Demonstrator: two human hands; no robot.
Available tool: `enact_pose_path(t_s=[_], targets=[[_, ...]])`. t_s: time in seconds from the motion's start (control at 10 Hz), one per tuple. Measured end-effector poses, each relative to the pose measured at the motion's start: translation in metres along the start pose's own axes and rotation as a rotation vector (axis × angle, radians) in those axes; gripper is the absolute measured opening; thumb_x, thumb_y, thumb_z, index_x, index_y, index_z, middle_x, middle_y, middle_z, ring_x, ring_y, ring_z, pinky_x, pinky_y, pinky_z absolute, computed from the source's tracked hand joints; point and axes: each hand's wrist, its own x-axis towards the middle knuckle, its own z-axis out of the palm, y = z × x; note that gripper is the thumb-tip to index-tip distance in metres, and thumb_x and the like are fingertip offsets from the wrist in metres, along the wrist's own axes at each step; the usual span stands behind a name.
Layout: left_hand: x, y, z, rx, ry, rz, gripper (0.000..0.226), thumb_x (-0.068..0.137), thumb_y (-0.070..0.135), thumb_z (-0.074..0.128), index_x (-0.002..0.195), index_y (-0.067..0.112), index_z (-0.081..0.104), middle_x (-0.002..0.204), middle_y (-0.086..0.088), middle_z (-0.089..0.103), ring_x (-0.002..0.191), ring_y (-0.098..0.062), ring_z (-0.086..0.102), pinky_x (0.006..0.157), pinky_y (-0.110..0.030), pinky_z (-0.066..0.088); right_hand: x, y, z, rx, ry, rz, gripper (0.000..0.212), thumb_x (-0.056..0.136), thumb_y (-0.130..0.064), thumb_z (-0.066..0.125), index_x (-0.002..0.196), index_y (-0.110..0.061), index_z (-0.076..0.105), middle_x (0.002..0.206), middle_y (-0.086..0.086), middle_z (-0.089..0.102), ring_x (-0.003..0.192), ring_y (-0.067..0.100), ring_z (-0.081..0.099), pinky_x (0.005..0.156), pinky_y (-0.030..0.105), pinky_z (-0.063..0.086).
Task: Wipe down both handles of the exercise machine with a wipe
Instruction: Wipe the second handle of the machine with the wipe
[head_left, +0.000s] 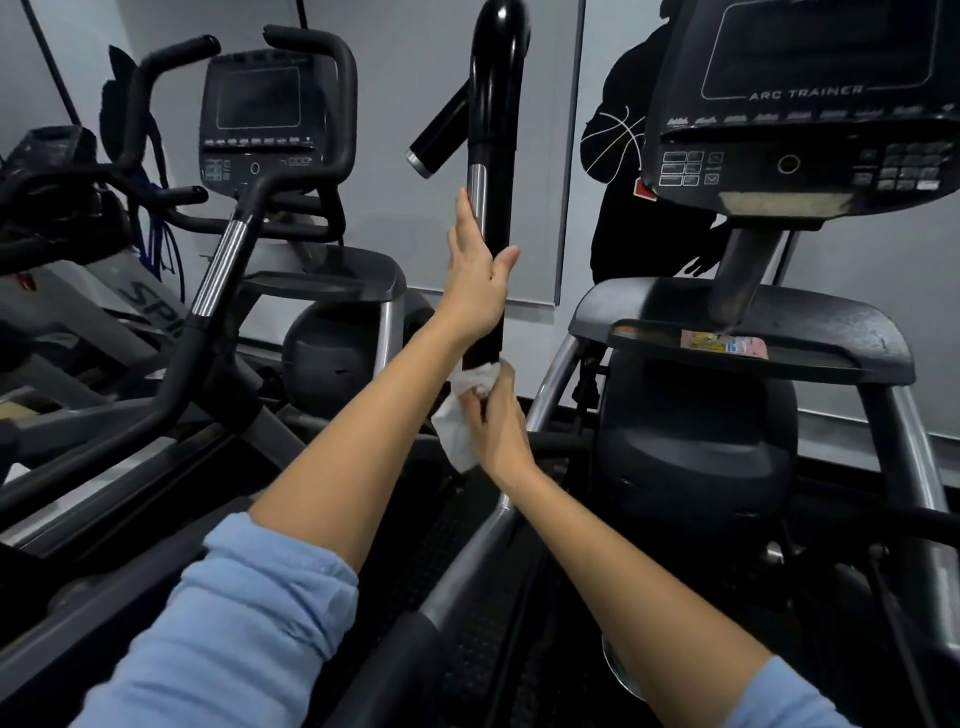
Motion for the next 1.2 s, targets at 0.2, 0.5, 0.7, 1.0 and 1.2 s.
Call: enact_pose_path(t_s=[0.2,0.5,0.7,1.0,1.2], targets=[[-0.001,0.002,0.0,-0.002,0.011,-0.009,0.074,0.099,0.017,0.041,0.147,0.013,-0.014,0.158,-0.01,-0.003,0.146,-0.023,0.002,0.116,-0.034,0.007,-0.023,0.023,0.008,0.244,-0.157,-0.016,0.058,0.093,-0.019,0.05,0.103,-0.061,0.011,0.107,-0.008,0.043,0.087,-0.004,0.045,0.085,0.021,0.039],[-0.002,0.003,0.0,0.009,0.015,-0.016,0.073,0.099,0.017,0.041,0.147,0.014,-0.014,0.158,-0.009,-0.003,0.146,-0.024,0.002,0.117,-0.036,0.008,0.02,-0.011,-0.014,0.35,-0.033,0.09,0.022,0.098,-0.022,0.043,0.077,-0.018,0.046,0.06,-0.016,0.051,0.064,0.005,0.045,0.063,0.017,0.041],[-0.004,0.004,0.0,0.017,0.015,-0.021,0.073,0.099,0.017,0.04,0.147,0.014,-0.014,0.158,-0.01,-0.004,0.146,-0.024,0.001,0.117,-0.038,0.008,-0.029,0.028,0.008,0.121,-0.218,0.009,0.053,0.091,-0.015,0.052,0.139,-0.01,0.03,0.11,0.006,0.057,0.101,0.019,0.056,0.082,0.028,0.042],[-0.004,0.001,0.001,0.017,0.014,-0.005,0.073,0.099,0.019,0.04,0.147,0.014,-0.015,0.158,-0.009,-0.005,0.146,-0.023,0.0,0.117,-0.038,0.007,0.015,-0.006,-0.017,0.472,-0.038,0.226,0.015,0.094,-0.016,0.044,0.08,-0.015,0.05,0.064,-0.012,0.046,0.06,0.0,0.051,0.056,0.012,0.045],[-0.005,0.002,0.001,0.006,0.023,-0.004,0.073,0.099,0.017,0.04,0.147,0.014,-0.014,0.157,-0.01,-0.001,0.146,-0.023,0.005,0.116,-0.035,0.009,0.012,-0.004,-0.006,0.463,-0.11,0.144,0.026,0.094,-0.017,0.053,0.117,-0.01,0.045,0.099,0.001,0.054,0.094,0.017,0.055,0.074,0.021,0.043]])
